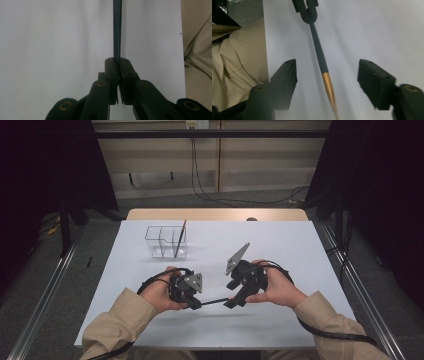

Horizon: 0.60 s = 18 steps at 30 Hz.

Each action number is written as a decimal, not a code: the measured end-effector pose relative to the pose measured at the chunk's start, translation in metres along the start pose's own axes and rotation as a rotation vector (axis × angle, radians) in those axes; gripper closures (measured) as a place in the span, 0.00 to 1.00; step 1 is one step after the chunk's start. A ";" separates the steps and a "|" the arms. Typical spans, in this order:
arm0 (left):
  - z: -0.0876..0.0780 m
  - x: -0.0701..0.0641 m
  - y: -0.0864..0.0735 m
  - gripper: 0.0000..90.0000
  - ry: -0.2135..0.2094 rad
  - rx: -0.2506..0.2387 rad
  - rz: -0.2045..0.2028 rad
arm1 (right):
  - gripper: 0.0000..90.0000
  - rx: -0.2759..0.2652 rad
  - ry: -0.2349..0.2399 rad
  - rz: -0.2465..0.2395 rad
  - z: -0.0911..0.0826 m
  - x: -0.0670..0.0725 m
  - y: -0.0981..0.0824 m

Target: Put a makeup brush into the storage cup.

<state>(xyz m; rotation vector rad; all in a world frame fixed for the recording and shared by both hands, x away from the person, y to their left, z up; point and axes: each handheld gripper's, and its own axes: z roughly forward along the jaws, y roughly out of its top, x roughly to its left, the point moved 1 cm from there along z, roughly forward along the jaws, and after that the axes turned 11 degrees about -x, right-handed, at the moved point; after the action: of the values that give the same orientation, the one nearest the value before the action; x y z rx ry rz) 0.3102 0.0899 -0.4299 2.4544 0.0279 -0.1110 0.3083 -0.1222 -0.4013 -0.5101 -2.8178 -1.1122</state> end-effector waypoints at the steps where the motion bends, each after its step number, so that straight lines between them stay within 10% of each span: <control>1: 0.000 0.000 0.000 0.96 0.000 -0.005 0.000 | 0.28 -0.009 -0.002 -0.005 -0.001 0.000 0.000; 18: -0.004 0.002 -0.006 0.96 0.021 -0.040 -0.029 | 0.11 -0.255 -0.055 0.060 -0.014 -0.010 -0.012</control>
<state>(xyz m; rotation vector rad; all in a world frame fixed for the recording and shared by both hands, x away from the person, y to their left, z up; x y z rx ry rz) 0.3118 0.0971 -0.4304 2.4154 0.0748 -0.0964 0.3126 -0.1427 -0.4003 -0.6486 -2.6988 -1.4754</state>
